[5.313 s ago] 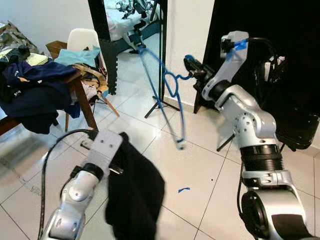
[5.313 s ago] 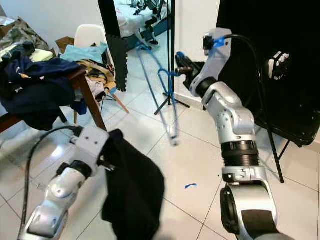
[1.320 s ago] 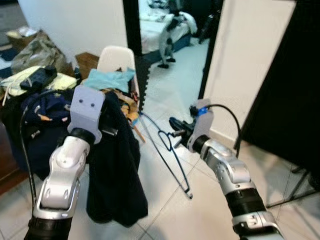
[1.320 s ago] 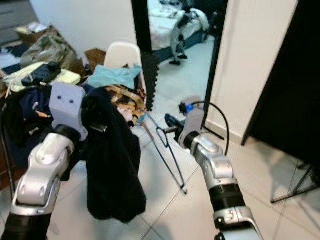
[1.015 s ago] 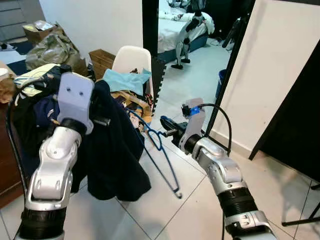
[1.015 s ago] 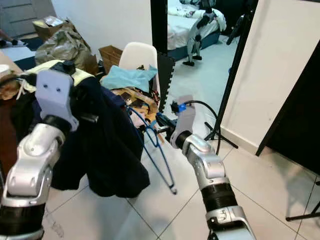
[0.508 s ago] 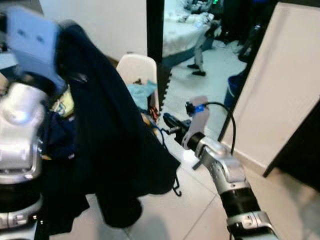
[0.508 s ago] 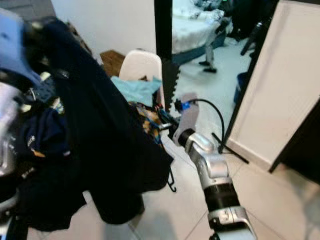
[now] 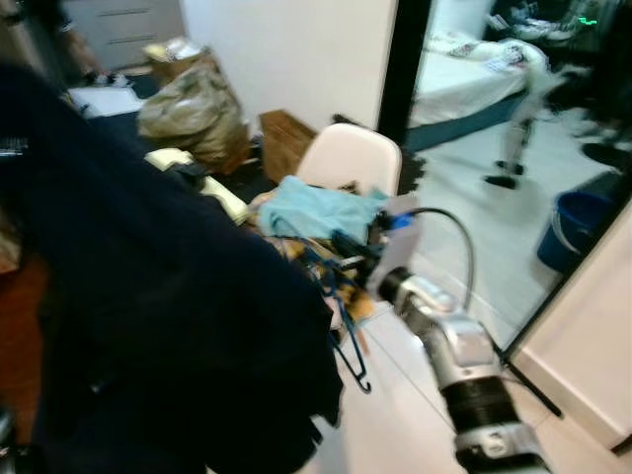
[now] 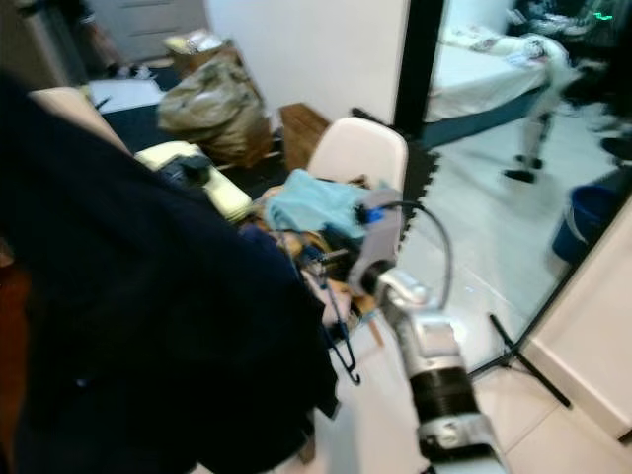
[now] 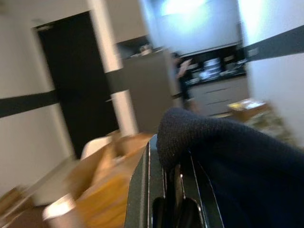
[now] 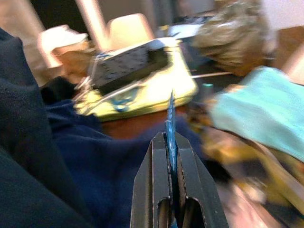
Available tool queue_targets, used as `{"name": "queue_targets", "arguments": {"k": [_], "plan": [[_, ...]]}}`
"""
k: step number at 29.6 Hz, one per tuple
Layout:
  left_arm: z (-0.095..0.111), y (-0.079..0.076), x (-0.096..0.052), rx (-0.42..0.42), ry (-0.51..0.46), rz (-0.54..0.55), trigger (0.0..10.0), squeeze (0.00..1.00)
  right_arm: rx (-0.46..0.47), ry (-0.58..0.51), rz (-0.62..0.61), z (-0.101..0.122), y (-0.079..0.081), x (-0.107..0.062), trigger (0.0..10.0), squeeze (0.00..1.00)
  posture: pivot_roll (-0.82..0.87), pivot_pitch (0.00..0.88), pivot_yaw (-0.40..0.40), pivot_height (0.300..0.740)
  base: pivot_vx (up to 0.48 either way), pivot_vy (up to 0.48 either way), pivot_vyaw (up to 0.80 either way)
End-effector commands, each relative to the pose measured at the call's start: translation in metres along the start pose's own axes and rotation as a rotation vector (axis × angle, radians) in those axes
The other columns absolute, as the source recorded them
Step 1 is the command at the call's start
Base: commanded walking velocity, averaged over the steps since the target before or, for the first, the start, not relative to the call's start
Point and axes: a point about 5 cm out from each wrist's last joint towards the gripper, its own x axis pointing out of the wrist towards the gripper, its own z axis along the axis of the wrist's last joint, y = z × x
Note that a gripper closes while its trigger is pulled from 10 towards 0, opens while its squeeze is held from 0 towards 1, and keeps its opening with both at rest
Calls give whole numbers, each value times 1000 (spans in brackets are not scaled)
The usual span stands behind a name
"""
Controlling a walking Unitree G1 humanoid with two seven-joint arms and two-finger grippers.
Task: Hang hanger
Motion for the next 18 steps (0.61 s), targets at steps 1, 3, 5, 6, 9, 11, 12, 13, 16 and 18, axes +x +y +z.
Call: {"name": "queue_targets", "arguments": {"k": [1, 3, 5, 6, 9, 11, 12, 13, 16, 18], "plan": [[-1, 10, 0, 21, 11, 51, 10000, 0, 5, 26, -21, -7, -6, -3, 10000, 0, 15, 48, -9, 740, 0, 0, 775], [-14, 10, -1, 22, 64, 60, 10000, 0, 5, 28, -21, -7, -6, -3, 10000, 0, 9, 46, -7, 740, 0, 0, 775], [-21, 8, -1, 17, 89, 57, 10000, 0, 5, 27, -23, -7, -6, -2, 10000, 0, 7, 44, -7, 740, 0, 0, 775], [-21, 8, -1, 17, 89, 57, 10000, 0, 5, 27, -23, -7, -6, -2, 10000, 0, 7, 44, -7, 740, 0, 0, 775], [-35, -1, -2, 27, 154, 6, 10000, 0, 5, 23, -40, -6, -7, -2, 10000, 0, 3, 42, -6, 740, 0, 0, 779], [-47, -14, -3, 18, 193, -71, 10000, 0, -3, 29, -55, -7, -9, -3, 10000, 0, -1, 40, -4, 740, 0, 0, 0], [-59, -27, -5, 14, 231, -138, 10000, 0, -6, 32, -72, -7, -10, -3, 10000, 0, -3, 40, -3, 740, 0, 0, 0], [-59, -27, -5, 14, 231, -138, 10000, 0, -6, 32, -72, -7, -10, -3, 10000, 0, -3, 40, -3, 740, 0, 0, 0], [-71, -41, -9, -9, 265, -207, 10000, 0, -7, 33, -89, -7, -12, -3, 10000, 0, -5, 42, -1, 740, 0, 0, 0], [-95, -75, -22, -110, 349, -360, 10000, 0, -7, 29, -117, -7, -14, -4, 10000, 0, -14, 45, 2, 740, 0, 0, 0]]}}
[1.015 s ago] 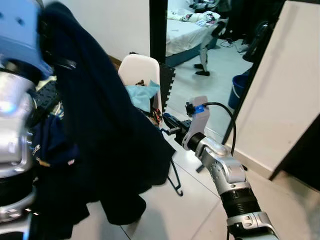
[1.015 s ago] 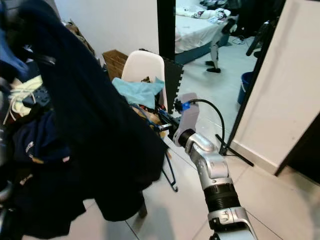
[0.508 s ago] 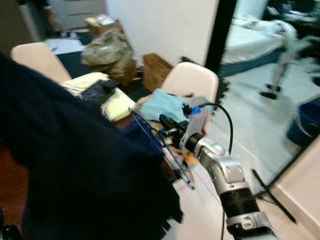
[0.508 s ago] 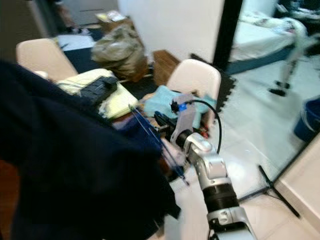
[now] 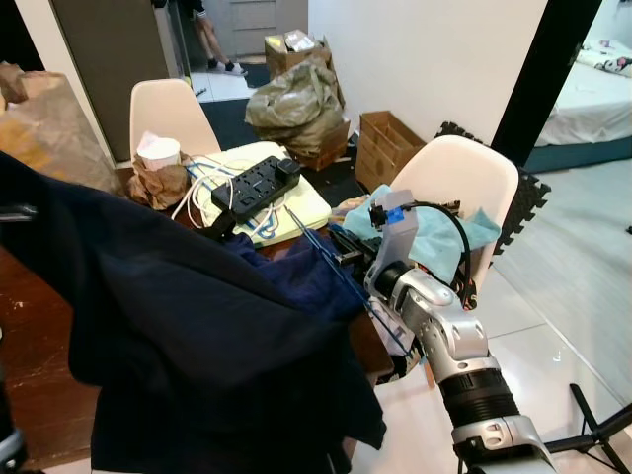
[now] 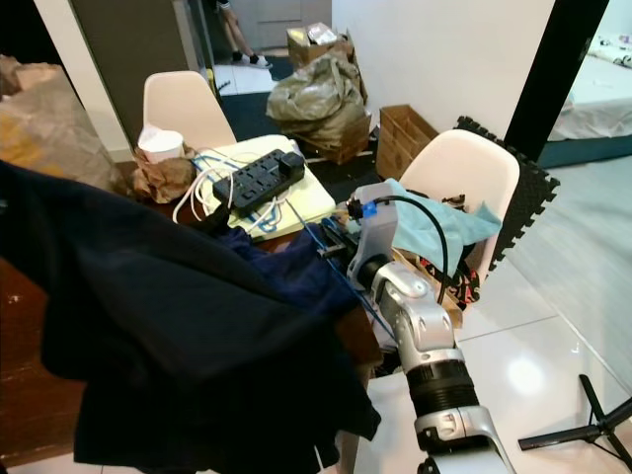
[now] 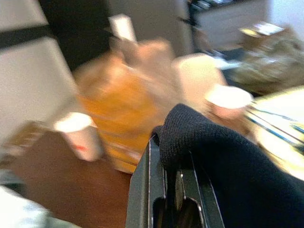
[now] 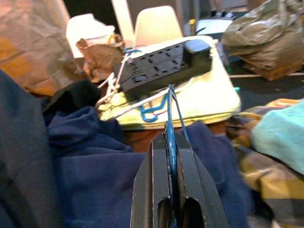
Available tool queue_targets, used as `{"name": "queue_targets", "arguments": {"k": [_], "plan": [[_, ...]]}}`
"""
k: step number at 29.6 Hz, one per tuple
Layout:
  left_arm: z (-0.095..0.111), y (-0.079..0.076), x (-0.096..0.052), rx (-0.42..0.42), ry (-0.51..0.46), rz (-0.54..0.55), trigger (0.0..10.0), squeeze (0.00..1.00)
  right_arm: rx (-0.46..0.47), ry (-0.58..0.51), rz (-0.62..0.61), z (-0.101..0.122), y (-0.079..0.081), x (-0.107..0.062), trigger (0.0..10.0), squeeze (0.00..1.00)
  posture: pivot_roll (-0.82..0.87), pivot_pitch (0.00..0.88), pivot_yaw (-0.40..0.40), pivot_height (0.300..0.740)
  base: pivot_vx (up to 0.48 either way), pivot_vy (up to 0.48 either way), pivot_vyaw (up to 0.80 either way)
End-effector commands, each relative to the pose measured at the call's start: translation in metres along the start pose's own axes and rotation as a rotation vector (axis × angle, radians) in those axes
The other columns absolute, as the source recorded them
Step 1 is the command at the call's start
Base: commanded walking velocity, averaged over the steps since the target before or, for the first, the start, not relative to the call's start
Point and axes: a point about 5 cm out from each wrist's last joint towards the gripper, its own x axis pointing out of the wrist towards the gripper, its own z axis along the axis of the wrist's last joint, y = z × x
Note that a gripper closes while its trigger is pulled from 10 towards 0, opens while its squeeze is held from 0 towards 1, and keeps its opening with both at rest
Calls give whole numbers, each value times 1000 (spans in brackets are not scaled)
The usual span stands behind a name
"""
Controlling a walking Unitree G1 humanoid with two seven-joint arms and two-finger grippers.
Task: Hang hanger
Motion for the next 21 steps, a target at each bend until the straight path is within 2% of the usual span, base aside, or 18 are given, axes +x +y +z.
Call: {"name": "queue_targets", "arguments": {"k": [1, 2, 3, 4, 5, 6, 7, 8, 9, 11, 12, 13, 14, 15, 17, 18, 19, 21], "plan": [[-11, -14, 1, -29, 29, -74, 10000, 0, 11, 15, -8, -5, 1, 0, 10000, 0, -14, 45, 2, 740, 0, 0, 0], [-18, -31, 1, -58, 50, -146, 10000, 0, 9, 14, -14, -5, 0, 0, 10000, 0, -23, 46, 4, 740, 0, 0, 0], [-18, -31, 1, -58, 50, -146, 10000, 0, 9, 14, -14, -5, 0, 0, 10000, 0, -23, 46, 4, 740, 0, 0, 0], [-22, -41, 1, -72, 60, -187, 10000, 0, 8, 13, -16, -4, 0, 0, 10000, 0, -23, 46, 4, 740, 0, 0, 0], [-22, -41, 1, -72, 60, -187, 10000, 0, 8, 13, -16, -4, 0, 0, 10000, 0, -23, 46, 4, 740, 0, 0, 0], [-26, -57, -2, -75, 80, -250, 10000, 0, 1, 12, -25, -3, -2, -1, 10000, 0, -27, 46, 7, 740, 0, 0, 0], [-26, -57, -2, -75, 80, -250, 10000, 0, 1, 12, -25, -3, -2, -1, 10000, 0, -27, 46, 7, 740, 0, 0, 0], [-34, -72, -7, -43, 118, -320, 10000, 0, -6, 11, -37, -2, -4, -2, 10000, 0, -29, 49, 8, 740, 0, 0, 0], [-34, -72, -7, -43, 118, -320, 10000, 0, -6, 11, -37, -2, -4, -2, 10000, 0, -29, 49, 8, 740, 0, 0, 0], [-42, -84, -13, 23, 143, -394, 10000, 0, -11, 11, -47, -2, -6, -2, 10000, 0, -29, 51, 8, 740, 0, 0, 0], [-52, -93, -22, 91, 178, -460, 10000, 1000, -16, 11, -54, -2, -7, -2, 10000, 0, -28, 52, 7, 740, 0, 0, 0], [-52, -93, -22, 91, 178, -460, 10000, 1000, -16, 11, -54, -2, -7, -2, 10000, 0, -28, 52, 7, 740, 0, 0, 0], [-61, -95, -29, 187, 204, -497, 10000, 1000, -20, 12, -56, -2, -7, -3, 10000, 0, -27, 52, 5, 740, 0, 0, 0], [-61, -95, -29, 187, 204, -497, 10000, 1000, -20, 12, -56, -2, -7, -3, 10000, 0, -27, 52, 5, 740, 0, 0, 0], [-74, -87, -36, 362, 236, -513, 10000, 1000, -19, 12, -53, -2, -6, -2, 10000, 0, -23, 52, 3, 740, 0, 0, 0], [-74, -87, -36, 362, 236, -513, 10000, 1000, -19, 12, -53, -2, -6, -2, 10000, 0, -23, 52, 3, 740, 0, 0, 0], [-76, -80, -35, 407, 241, -504, 10000, 1000, -17, 11, -51, -2, -5, -2, 10000, 0, -21, 52, 2, 740, 0, 0, 0], [-76, -80, -35, 407, 241, -504, 10000, 1000, -17, 11, -51, -2, -5, -2, 10000, 0, -21, 52, 2, 740, 0, 0, 0]]}}
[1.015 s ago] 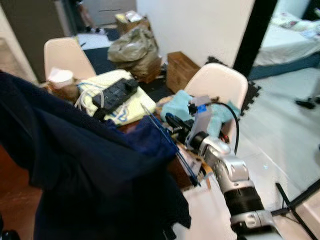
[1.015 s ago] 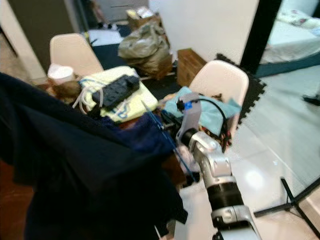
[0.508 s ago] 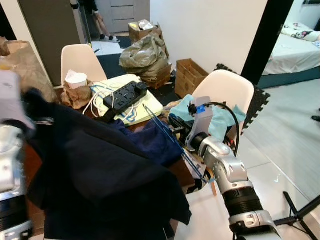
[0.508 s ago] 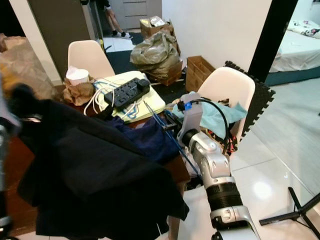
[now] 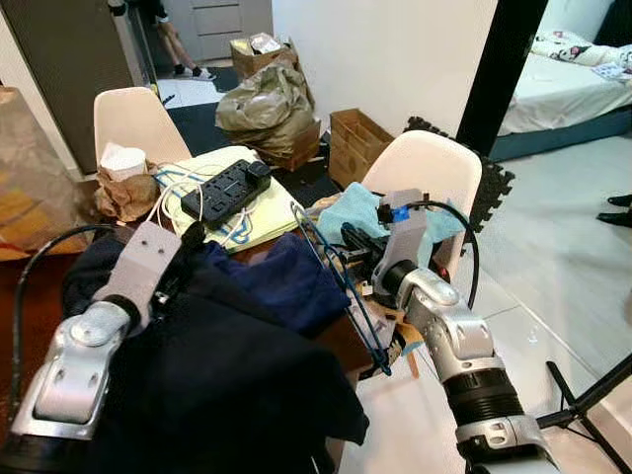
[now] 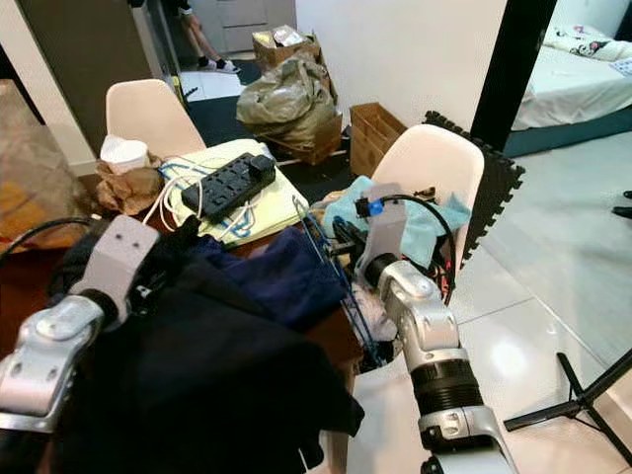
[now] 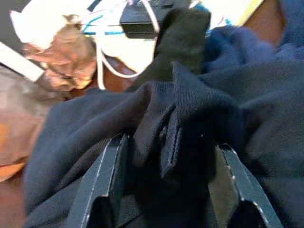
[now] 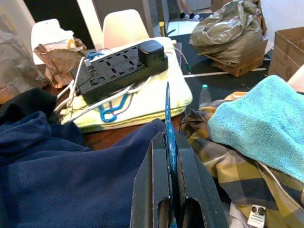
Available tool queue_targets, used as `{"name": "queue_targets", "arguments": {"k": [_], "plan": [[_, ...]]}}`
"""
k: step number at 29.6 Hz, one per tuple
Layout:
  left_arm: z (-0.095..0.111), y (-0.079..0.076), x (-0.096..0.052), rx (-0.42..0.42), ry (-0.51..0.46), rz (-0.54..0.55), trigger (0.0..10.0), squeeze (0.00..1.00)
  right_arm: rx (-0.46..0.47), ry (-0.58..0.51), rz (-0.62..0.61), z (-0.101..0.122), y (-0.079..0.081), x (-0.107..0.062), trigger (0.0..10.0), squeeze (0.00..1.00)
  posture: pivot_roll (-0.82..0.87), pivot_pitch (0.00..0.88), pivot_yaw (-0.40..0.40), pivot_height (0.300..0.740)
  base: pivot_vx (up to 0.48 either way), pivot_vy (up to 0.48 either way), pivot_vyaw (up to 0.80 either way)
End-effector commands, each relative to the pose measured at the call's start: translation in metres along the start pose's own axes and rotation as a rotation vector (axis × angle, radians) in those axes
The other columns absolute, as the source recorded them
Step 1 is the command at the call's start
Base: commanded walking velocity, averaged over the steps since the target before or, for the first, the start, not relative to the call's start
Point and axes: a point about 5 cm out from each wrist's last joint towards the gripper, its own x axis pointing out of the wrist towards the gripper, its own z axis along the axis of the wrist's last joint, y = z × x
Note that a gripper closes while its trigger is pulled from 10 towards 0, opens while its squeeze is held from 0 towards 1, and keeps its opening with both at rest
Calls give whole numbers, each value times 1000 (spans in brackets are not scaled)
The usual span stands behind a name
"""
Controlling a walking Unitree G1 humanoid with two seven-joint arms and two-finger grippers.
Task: Hang hanger
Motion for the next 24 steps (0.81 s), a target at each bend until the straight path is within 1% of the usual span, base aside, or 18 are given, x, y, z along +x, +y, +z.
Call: {"name": "queue_targets", "arguments": {"k": [1, 2, 3, 4, 6, 7, 9, 10, 11, 13, 16, 17, 19, 20, 21, 22, 23, 24], "plan": [[-5, 10, -5, 54, 28, 15, 10000, 1000, 8, 5, 8, -3, 3, 1, 10000, 0, -19, 52, 0, 740, 0, 0, 0], [-5, 10, -5, 54, 28, 15, 10000, 1000, 8, 5, 8, -3, 3, 1, 10000, 0, -19, 52, 0, 740, 0, 0, 0], [1, 44, -17, 125, 34, 85, 10000, 1000, 20, -22, 19, 2, 4, 2, 10000, 0, -16, 50, -1, 740, 0, 0, 0], [1, 44, -17, 125, 34, 85, 10000, 1000, 20, -22, 19, 2, 4, 2, 10000, 0, -16, 50, -1, 740, 0, 0, 0], [19, 71, -29, 155, -12, 132, 10000, 1000, 28, -50, 11, 6, 3, 3, 10000, 0, -12, 50, -2, 740, 0, 0, 0], [19, 71, -29, 155, -12, 132, 10000, 1000, 28, -50, 11, 6, 3, 3, 10000, 0, -12, 50, -2, 740, 0, 0, 0], [45, 84, -39, 126, -118, 131, 10000, 1000, 29, -73, -12, 10, 1, 3, 10000, 0, -11, 50, -2, 740, 0, 0, 0], [45, 84, -39, 126, -118, 131, 10000, 1000, 29, -73, -12, 10, 1, 3, 10000, 0, -11, 50, -2, 740, 0, 0, 0], [60, 90, -45, 156, -175, 117, 10000, 1000, 28, -88, -25, 12, -1, 3, 10000, 0, -11, 50, -2, 740, 0, 0, 0], [76, 96, -54, 210, -240, 94, 10000, 1000, 24, -108, -40, 16, -4, 3, 10000, 0, -10, 48, 0, 740, 0, 0, 0], [80, 97, -56, 230, -253, 84, 10000, 1000, 22, -116, -43, 18, -4, 3, 10000, 0, -11, 48, -1, 740, 0, 0, 0], [82, 100, -60, 265, -255, 78, 10000, 1000, 25, -136, -48, 22, -5, 3, 10000, 0, -15, 48, 2, 740, 0, 0, 0], [82, 100, -60, 265, -255, 78, 10000, 1000, 25, -136, -48, 22, -5, 3, 10000, 0, -15, 48, 2, 740, 0, 0, 0], [84, 101, -62, 290, -254, 74, 10000, 1000, 29, -151, -52, 24, -6, 2, 10000, 0, -16, 48, 3, 740, 0, 0, 0], [87, 104, -65, 268, -279, 84, 10000, 1000, 59, -191, -43, 33, -7, 2, 10000, 0, -12, 48, -1, 740, 0, 0, 0], [90, 104, -67, 169, -339, 77, 10000, 1000, 104, -233, -3, 41, -5, 1, 10000, 0, -10, 47, 0, 740, 0, 0, 0], [90, 104, -67, 169, -339, 77, 10000, 1000, 104, -233, -3, 41, -5, 1, 10000, 0, -10, 47, 0, 740, 0, 0, 0], [93, 104, -68, 92, -382, 69, 10000, 1000, 133, -260, 27, 47, -4, 0, 10000, 0, -10, 47, 0, 740, 0, 0, 0]]}}
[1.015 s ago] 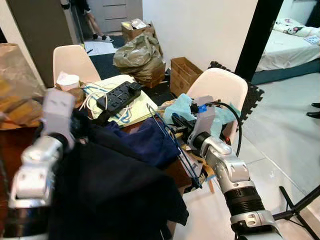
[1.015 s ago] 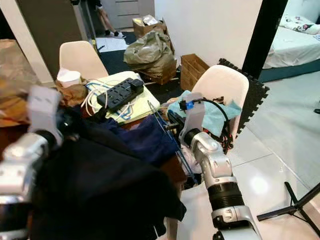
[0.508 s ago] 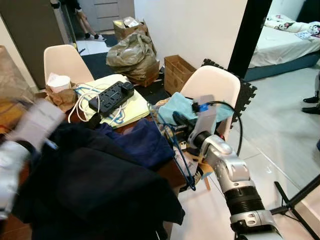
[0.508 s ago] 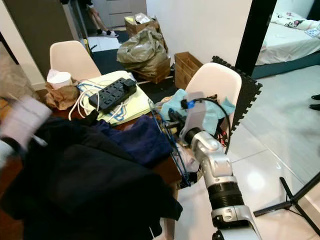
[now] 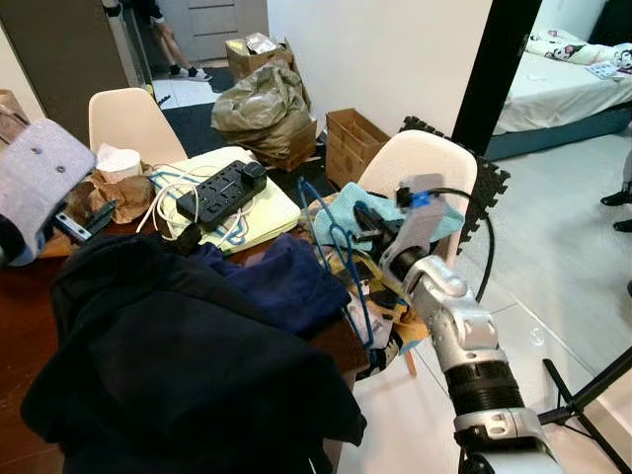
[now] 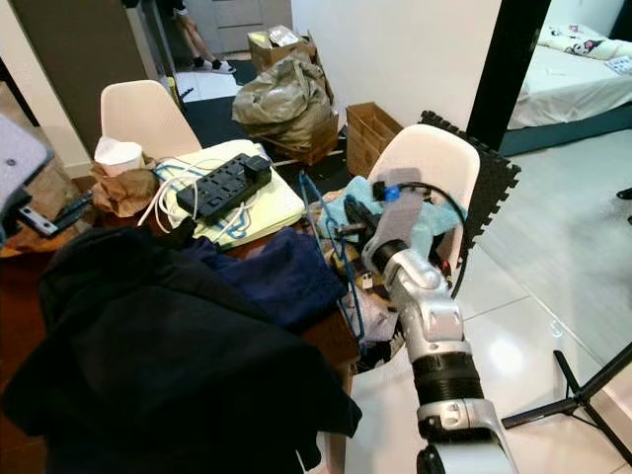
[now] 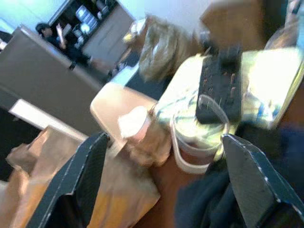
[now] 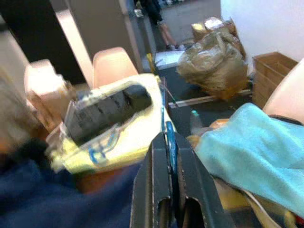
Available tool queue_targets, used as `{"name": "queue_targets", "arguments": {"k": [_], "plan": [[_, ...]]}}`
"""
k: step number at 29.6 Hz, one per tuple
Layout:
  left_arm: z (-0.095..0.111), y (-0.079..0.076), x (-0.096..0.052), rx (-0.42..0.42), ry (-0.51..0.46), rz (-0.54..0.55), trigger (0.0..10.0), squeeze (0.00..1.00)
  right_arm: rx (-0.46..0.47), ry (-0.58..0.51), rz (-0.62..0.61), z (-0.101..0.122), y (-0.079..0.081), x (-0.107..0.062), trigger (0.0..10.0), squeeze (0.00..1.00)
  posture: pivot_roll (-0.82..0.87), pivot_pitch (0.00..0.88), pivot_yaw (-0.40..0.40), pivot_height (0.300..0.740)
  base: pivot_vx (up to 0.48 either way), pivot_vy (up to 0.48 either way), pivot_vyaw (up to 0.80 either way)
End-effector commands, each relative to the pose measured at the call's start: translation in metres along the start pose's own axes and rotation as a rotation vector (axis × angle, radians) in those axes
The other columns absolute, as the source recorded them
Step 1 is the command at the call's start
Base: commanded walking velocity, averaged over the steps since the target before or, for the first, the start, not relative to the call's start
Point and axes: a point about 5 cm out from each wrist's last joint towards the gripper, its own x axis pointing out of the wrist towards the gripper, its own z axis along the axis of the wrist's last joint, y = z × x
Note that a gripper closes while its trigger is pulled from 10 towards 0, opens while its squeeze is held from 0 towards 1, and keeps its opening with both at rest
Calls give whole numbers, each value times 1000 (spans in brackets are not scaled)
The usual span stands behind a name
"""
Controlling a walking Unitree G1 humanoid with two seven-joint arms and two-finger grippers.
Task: Hang hanger
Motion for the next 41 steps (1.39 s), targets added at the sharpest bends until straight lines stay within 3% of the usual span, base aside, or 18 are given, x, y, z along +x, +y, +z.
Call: {"name": "queue_targets", "arguments": {"k": [1, 2, 3, 4, 5, 6, 7, 8, 10, 12, 13, 14, 15, 18, 20, 27, 36, 41], "plan": [[4, 0, -2, -55, -39, 3, 10000, 1000, 33, -51, 49, 12, 7, 3, 10000, 0, -10, 47, 0, 740, 0, 0, 0], [5, -2, -2, -183, -100, -1, 10000, 0, 95, -82, 107, 20, 12, 4, 10000, 0, -10, 46, 1, 740, 0, 0, 0], [5, -2, -2, -183, -100, -1, 10000, 0, 95, -82, 107, 20, 12, 4, 10000, 0, -10, 46, 1, 740, 0, 0, 0], [3, -5, -1, -346, -167, 11, 10000, 0, 154, -101, 189, 27, 18, 3, 10000, 0, -11, 44, 0, 740, 0, 0, 0], [0, -10, -2, -587, -274, 8, 10000, 0, 192, -123, 294, 37, 25, 0, 10000, 0, -9, 43, -4, 740, 0, 0, 0], [0, -10, -2, -587, -274, 8, 10000, 0, 192, -123, 294, 37, 25, 0, 10000, 0, -9, 43, -4, 740, 0, 0, 0], [-4, -20, -2, -848, -394, -22, 10000, 0, 222, -144, 390, 47, 30, -3, 10000, 0, -12, 43, -5, 740, 0, 0, 0], [-6, -34, -5, -1027, -488, -104, 10000, 0, 239, -158, 462, 57, 33, -7, 10000, 0, -14, 43, -6, 740, 0, 0, 0], [-6, -34, -5, -1027, -488, -104, 10000, 0, 239, -158, 462, 57, 33, -7, 10000, 0, -14, 43, -6, 740, 0, 0, 0], [-5, -56, -13, -1168, -588, -254, 10000, 0, 246, -177, 544, 69, 33, -13, 10000, 0, -16, 41, -10, 740, 0, 0, 0], [-1, -68, -22, -1182, -649, -372, 10000, 0, 244, -172, 601, 75, 32, -18, 10000, 0, -18, 38, -9, 740, 0, 0, 0], [-1, -68, -22, -1182, -649, -372, 10000, 0, 244, -172, 601, 75, 32, -18, 10000, 0, -18, 38, -9, 740, 0, 0, 0], [1, -79, -32, -1190, -699, -477, 10000, 0, 239, -165, 665, 82, 31, -24, 10000, 0, -19, 37, -10, 740, 0, 0, 0], [-1, -87, -43, -1237, -757, -552, 10000, 0, 245, -165, 769, 94, 29, -35, 10000, 0, -17, 37, -10, 740, 0, 0, 0], [-1, -87, -43, -1237, -757, -552, 10000, 0, 245, -165, 769, 94, 29, -35, 10000, 0, -17, 37, -10, 740, 0, 0, 0], [-14, -74, -62, -1375, -861, -534, 10000, 0, 271, -197, 1009, 112, 41, -63, 10000, 0, -16, 31, -12, 740, 0, 0, 0], [-12, -77, -67, -1372, -891, -566, 10000, 0, 266, -137, 1114, 109, 57, -71, 10000, 0, -21, 32, -12, 740, 0, 0, 0], [-2, -81, -66, -1367, -921, -642, 10000, 0, 267, -109, 1154, 106, 67, -73, 10000, 0, -24, 33, -10, 740, 0, 0, 0]]}}
